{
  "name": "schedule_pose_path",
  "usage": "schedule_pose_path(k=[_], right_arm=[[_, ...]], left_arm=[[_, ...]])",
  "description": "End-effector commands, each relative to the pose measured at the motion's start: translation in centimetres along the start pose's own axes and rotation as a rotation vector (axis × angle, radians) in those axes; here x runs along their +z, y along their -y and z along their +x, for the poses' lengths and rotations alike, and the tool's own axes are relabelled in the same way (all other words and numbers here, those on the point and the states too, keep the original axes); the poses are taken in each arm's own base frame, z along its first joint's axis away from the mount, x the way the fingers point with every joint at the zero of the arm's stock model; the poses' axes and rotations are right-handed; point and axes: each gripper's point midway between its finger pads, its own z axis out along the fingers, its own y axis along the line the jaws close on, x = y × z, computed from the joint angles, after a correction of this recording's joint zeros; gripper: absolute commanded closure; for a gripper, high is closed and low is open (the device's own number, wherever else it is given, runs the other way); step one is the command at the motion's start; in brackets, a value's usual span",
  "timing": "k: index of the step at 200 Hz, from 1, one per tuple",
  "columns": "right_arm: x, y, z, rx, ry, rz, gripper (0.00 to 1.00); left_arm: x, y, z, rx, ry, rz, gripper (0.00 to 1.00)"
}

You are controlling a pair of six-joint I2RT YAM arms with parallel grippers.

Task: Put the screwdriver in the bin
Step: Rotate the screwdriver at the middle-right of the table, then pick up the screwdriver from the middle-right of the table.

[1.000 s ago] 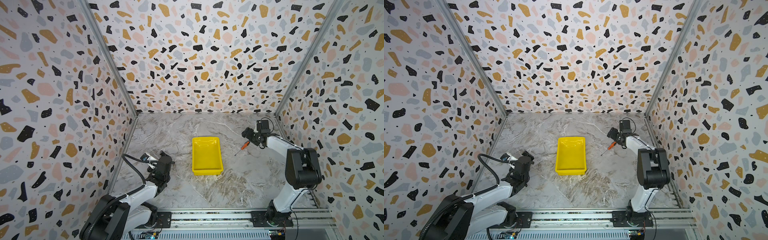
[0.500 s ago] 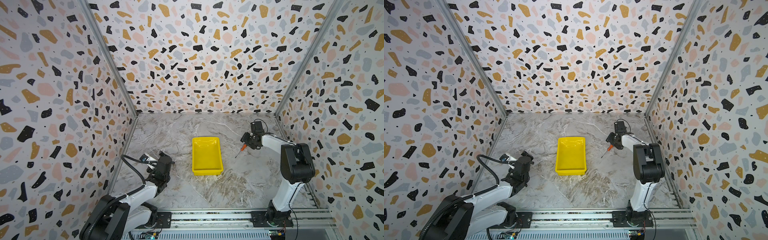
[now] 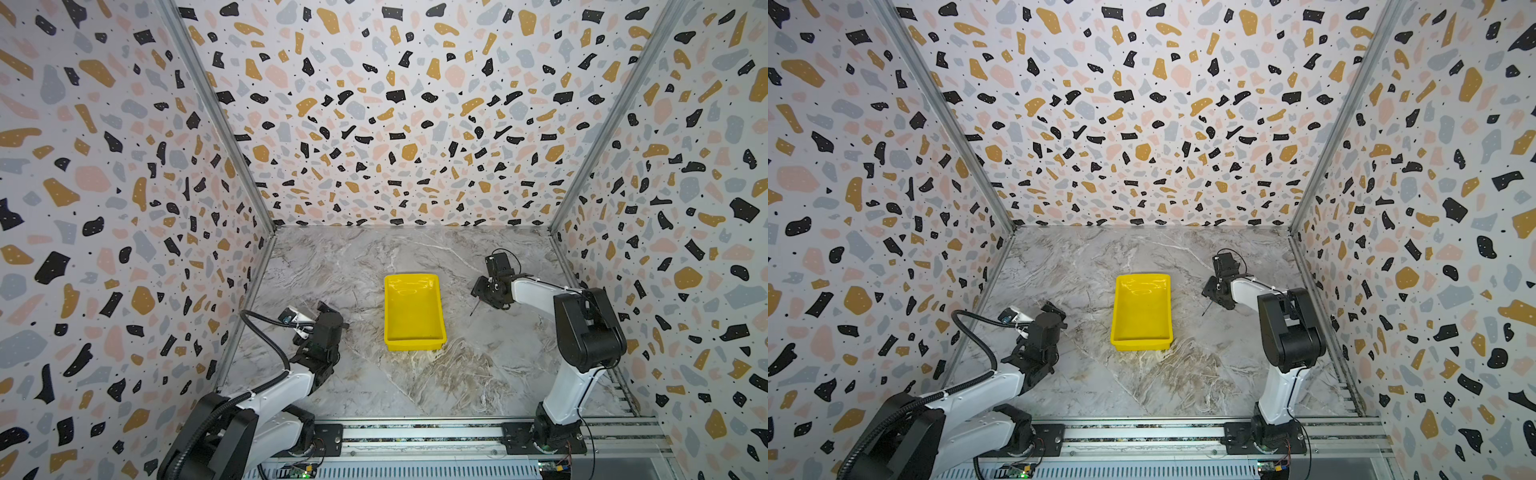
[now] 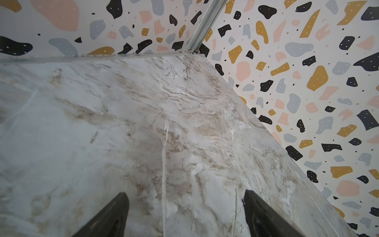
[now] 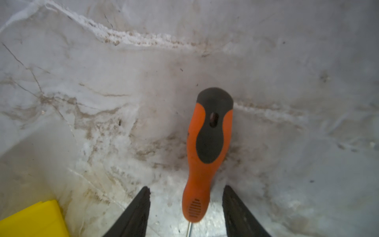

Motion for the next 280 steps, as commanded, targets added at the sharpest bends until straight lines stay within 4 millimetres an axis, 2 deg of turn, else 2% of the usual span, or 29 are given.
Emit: schedule_pose_path(k=[1, 39, 53, 62, 100, 146, 235, 270, 280], right_arm=[[-0.7, 0.7, -0.5, 0.01, 0.032, 0.032, 0.48], [-0.3, 1.3, -0.2, -0.011, 0.02, 0.06, 0.58], [-0.3, 1.5, -0.2, -0.017, 0.025, 0.071, 0.67], [-0.4, 1.6, -0.2, -0.019, 0.028, 0.076, 0.69], [-0.6, 1.9, 0.5, -0.036, 0.027, 0.073, 0.71], [-1.5, 3.1, 1.3, -0.086, 0.058, 0.097, 0.71], [1.2, 3.9, 1.6, -0.147, -0.007, 0.122, 0.7], [0.7, 4.0, 1.5, -0.153, -0.001, 0.134, 0.82], [0.2, 3.9, 1.4, -0.157, 0.009, 0.136, 0.88]], left_arm=[[0.0, 0.5, -0.8, -0.017, 0.029, -0.003, 0.12], [-0.1, 0.4, -1.0, -0.026, 0.038, 0.0, 0.12], [-0.1, 0.4, -1.0, -0.027, 0.038, 0.001, 0.12], [-0.1, 0.4, -1.0, -0.027, 0.038, 0.0, 0.12], [-0.1, 0.5, -1.1, -0.026, 0.038, 0.001, 0.12], [-0.2, 0.6, -1.1, -0.029, 0.036, 0.006, 0.12], [0.0, 0.8, -0.7, -0.027, 0.02, 0.016, 0.12], [0.2, 0.8, -0.4, -0.016, 0.012, 0.009, 0.12], [0.2, 0.9, -0.4, -0.017, 0.011, 0.01, 0.12]])
